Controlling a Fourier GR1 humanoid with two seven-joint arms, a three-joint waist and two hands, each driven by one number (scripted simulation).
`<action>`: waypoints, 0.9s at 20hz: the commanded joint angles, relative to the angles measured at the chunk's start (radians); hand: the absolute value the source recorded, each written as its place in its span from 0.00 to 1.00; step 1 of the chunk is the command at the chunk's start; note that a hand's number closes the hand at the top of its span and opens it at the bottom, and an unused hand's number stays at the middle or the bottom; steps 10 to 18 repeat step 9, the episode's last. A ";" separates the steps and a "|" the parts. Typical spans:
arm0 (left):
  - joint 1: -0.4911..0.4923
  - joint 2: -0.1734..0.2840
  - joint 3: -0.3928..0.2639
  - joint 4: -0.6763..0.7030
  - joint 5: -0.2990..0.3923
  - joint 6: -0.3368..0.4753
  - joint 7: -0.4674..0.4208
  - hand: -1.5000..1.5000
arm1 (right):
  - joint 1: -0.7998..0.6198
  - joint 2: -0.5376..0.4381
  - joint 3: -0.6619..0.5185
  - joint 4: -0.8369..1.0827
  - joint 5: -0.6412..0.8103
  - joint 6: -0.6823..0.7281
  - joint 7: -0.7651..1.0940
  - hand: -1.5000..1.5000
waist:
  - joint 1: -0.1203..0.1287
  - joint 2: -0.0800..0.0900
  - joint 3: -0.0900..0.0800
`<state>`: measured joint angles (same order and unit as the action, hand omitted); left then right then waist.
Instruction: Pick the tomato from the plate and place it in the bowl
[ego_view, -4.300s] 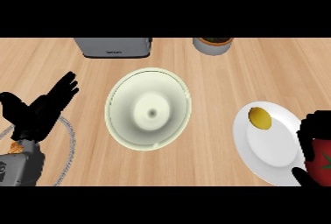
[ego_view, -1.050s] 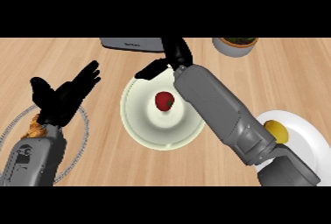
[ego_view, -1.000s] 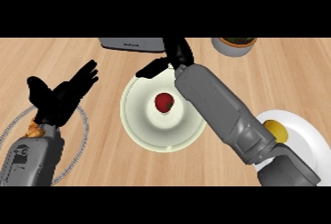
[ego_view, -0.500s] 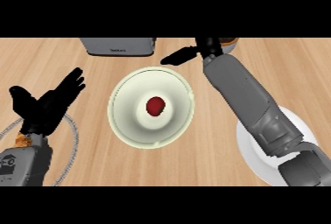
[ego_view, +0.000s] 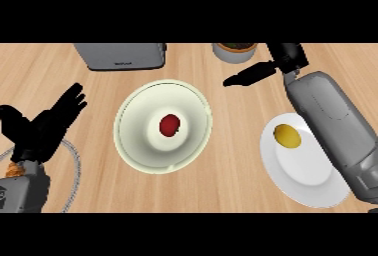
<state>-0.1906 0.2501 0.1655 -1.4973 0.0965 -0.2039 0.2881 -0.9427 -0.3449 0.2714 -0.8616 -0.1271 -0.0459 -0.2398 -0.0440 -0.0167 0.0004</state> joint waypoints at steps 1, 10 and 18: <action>0.016 -0.020 -0.012 -0.034 -0.011 0.027 0.031 0.50 | 0.149 -0.084 -0.021 -0.224 -0.099 0.170 -0.022 0.00 | -0.014 -0.005 0.001; 0.016 -0.004 0.012 -0.040 -0.011 0.034 0.020 0.50 | 0.580 -0.298 -0.118 -0.632 -0.282 0.364 -0.073 1.00 | -0.024 -0.001 0.000; 0.016 -0.004 0.012 -0.040 -0.011 0.034 0.020 0.50 | 0.580 -0.298 -0.118 -0.632 -0.282 0.364 -0.073 1.00 | -0.024 -0.001 0.000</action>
